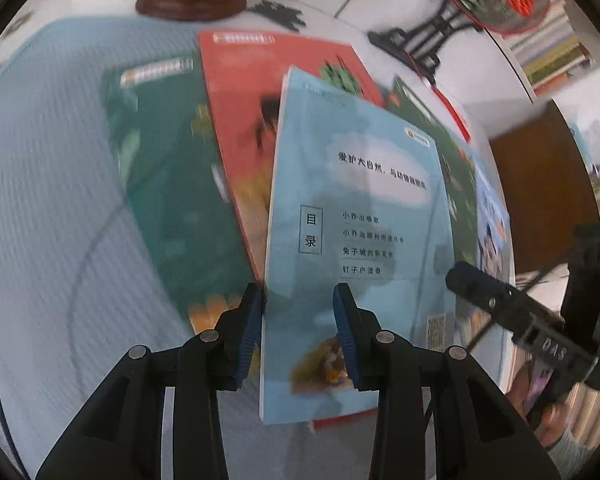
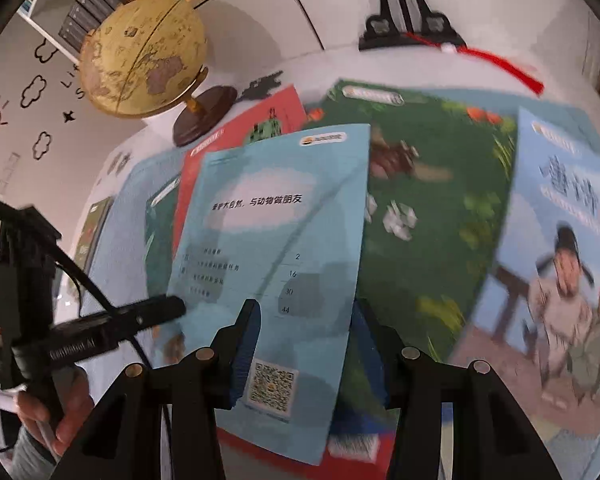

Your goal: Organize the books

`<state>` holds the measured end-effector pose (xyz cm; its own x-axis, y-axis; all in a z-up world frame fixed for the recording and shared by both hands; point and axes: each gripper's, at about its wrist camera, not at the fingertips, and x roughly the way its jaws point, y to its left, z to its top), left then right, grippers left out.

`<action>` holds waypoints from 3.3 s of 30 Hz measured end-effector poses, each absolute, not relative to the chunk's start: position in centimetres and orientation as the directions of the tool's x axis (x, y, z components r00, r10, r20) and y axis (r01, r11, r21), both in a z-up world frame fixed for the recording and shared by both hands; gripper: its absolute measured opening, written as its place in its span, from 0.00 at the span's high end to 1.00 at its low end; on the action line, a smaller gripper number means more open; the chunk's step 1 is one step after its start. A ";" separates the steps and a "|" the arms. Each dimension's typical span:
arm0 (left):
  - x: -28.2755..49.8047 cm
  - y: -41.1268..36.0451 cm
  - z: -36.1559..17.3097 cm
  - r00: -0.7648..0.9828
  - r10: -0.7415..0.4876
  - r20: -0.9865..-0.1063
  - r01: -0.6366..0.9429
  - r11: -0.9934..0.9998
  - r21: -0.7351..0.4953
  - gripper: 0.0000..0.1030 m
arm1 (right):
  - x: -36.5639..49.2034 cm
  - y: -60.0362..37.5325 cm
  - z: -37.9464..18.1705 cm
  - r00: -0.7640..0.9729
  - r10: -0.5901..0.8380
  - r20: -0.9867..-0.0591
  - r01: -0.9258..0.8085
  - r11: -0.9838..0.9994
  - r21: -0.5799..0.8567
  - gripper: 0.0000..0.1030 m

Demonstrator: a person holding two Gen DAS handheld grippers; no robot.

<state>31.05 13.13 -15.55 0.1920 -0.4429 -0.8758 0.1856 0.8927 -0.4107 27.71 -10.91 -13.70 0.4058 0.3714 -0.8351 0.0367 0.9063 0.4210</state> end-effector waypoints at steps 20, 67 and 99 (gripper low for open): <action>19.2 9.3 -17.3 0.202 -0.336 -0.920 0.137 0.940 -0.313 0.69 | 15.6 -11.6 -16.3 0.365 0.392 -0.844 -0.119 0.919 0.375 0.47; 11.0 29.1 -17.2 0.337 -0.205 -0.919 -0.294 0.904 -0.309 0.68 | 20.6 7.6 -15.8 0.158 0.539 -0.827 -0.454 0.784 0.424 0.47; 10.7 26.3 -18.2 0.388 -0.426 -0.817 -0.254 0.803 -0.539 0.86 | 19.3 5.2 -17.5 0.166 0.560 -0.812 -0.448 0.776 0.444 0.62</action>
<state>10.73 26.26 -18.21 0.3879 -0.4260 -0.8173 -0.2538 0.8031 -0.5391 19.31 5.22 -17.49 0.1657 0.5603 -0.8116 -0.4475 0.7760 0.4444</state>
